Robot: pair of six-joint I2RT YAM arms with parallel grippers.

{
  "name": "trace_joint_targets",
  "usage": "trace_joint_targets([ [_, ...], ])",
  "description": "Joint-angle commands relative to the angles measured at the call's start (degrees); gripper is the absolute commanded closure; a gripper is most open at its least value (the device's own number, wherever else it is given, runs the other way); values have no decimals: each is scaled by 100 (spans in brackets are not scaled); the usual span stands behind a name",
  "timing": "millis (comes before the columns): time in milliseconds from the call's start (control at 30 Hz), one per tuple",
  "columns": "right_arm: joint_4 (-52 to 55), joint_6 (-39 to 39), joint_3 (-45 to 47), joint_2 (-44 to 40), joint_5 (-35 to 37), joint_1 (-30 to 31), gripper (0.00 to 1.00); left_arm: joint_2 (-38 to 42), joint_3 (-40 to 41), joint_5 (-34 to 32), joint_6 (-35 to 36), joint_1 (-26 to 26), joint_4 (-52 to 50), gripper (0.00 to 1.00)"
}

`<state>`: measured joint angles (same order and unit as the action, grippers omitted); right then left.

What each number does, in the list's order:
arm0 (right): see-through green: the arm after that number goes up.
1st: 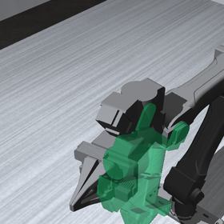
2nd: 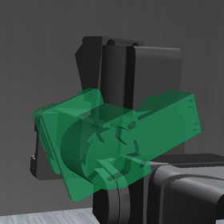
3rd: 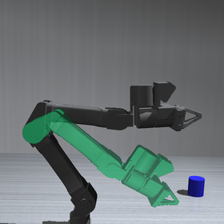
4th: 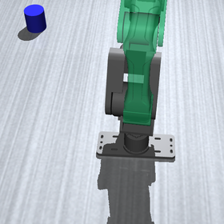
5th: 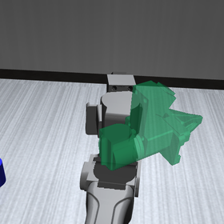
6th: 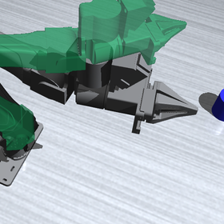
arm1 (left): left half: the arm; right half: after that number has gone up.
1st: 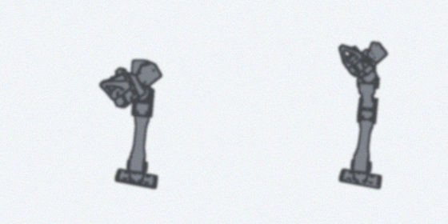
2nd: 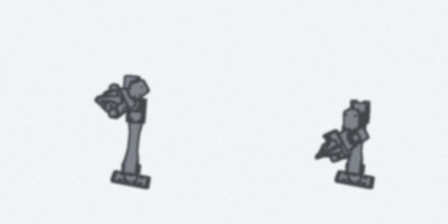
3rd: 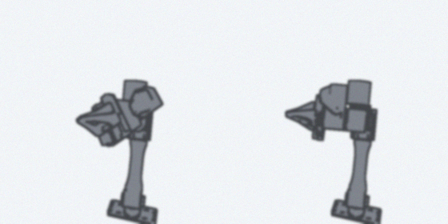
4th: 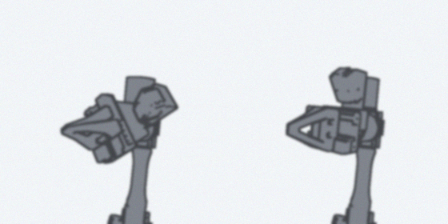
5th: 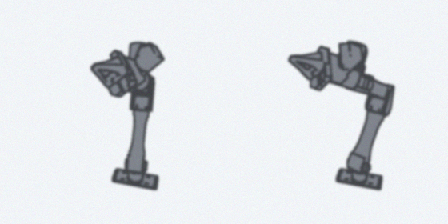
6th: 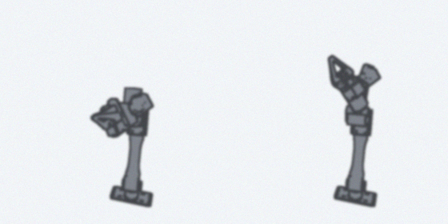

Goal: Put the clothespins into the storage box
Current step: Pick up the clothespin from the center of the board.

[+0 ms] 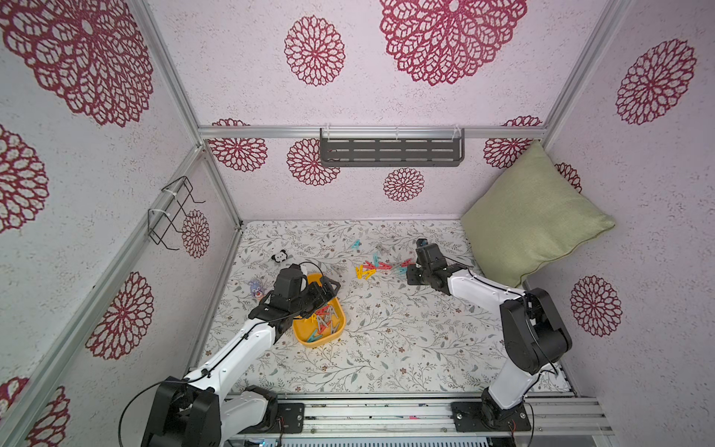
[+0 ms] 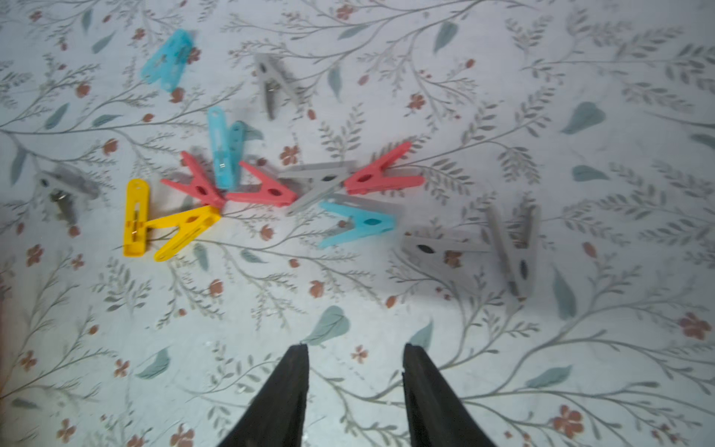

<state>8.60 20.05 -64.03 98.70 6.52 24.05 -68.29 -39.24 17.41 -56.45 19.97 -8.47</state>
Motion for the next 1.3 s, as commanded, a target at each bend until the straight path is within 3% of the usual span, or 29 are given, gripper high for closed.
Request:
trace_joint_targets([
  [0, -247, -47, -33, -100, 218, -382, 57, -209, -177, -111, -33, 224, 355, 3],
  [333, -88, 36, -715, 889, 195, -1151, 61, -679, -312, -141, -92, 603, 633, 3],
  [800, -8, 0, -1386, 1747, 127, -1236, 64, -865, -333, -182, -121, 709, 689, 3],
  [1267, 107, -12, -1578, 2085, 226, -1256, 79, -896, -329, -220, -140, 777, 689, 3],
])
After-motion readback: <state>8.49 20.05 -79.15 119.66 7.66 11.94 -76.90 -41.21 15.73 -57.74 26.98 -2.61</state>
